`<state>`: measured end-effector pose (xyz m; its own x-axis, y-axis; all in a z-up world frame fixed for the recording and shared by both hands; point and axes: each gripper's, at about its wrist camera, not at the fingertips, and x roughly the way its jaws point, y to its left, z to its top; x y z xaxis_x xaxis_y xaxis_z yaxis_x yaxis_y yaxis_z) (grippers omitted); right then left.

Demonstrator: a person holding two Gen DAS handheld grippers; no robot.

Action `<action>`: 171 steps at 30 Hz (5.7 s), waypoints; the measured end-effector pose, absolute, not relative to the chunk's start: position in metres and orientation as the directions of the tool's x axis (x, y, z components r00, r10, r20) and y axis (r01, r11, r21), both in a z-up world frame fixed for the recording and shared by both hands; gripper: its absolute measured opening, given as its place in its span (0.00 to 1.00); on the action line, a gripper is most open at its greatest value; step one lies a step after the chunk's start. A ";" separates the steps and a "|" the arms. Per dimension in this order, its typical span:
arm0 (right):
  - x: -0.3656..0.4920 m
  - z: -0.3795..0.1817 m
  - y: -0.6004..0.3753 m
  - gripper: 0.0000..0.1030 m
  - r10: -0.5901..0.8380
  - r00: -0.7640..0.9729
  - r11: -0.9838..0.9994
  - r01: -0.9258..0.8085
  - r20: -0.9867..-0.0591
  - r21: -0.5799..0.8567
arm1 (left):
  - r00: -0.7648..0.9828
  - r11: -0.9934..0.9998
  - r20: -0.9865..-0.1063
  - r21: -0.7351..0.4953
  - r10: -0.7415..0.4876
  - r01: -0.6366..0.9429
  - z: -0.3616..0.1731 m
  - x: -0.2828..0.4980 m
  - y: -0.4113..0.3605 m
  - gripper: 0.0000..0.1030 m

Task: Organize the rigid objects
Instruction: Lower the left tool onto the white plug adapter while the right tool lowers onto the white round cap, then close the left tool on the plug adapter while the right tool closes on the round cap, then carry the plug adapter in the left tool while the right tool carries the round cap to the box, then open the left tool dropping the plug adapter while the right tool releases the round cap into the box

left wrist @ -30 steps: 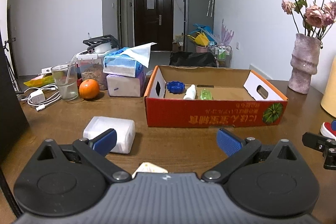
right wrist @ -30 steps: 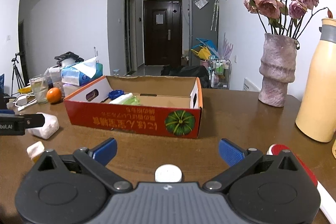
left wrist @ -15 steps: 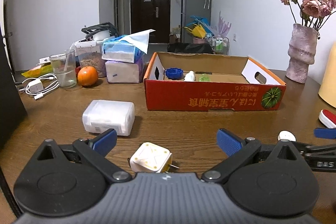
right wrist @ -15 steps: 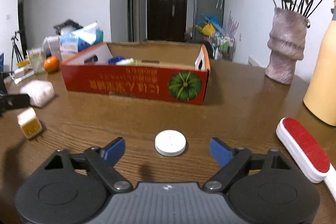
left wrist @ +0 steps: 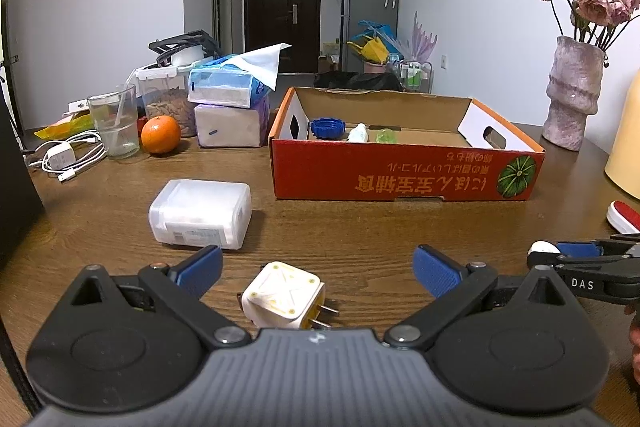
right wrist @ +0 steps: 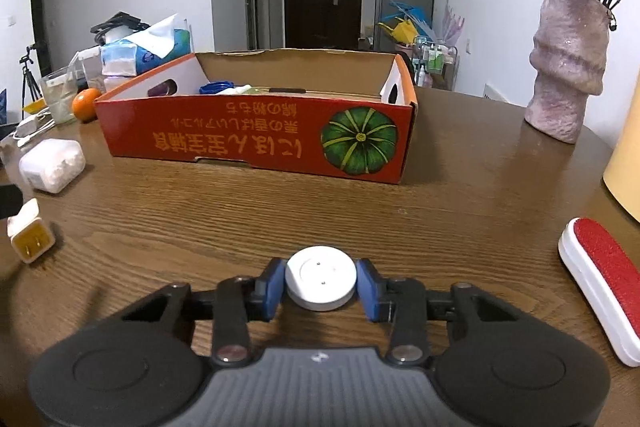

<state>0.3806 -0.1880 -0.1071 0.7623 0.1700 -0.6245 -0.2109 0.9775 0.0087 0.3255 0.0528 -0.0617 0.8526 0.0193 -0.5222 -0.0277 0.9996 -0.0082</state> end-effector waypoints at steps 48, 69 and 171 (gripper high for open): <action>0.351 -0.096 -0.186 0.37 0.161 0.824 0.983 -0.186 -0.543 0.009 | 0.744 0.984 -0.659 0.035 -0.107 0.173 -0.103 0.358 0.079 0.68; 0.339 -0.090 -0.177 0.37 0.193 0.831 0.978 -0.208 -0.522 0.032 | 0.802 0.990 -0.591 0.031 -0.091 0.135 -0.090 0.346 0.071 0.68; 0.533 -0.044 -0.160 0.37 0.221 0.915 0.975 -0.202 -0.338 0.092 | 0.934 0.997 -0.353 -0.024 0.061 -0.074 -0.023 0.551 0.006 0.68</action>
<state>0.5327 -0.1598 -0.0443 0.9149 0.2214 -0.3376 -0.2022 0.9751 0.0916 0.5507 0.0057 -0.0231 0.9337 0.0611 -0.3527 -0.0743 0.9969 -0.0241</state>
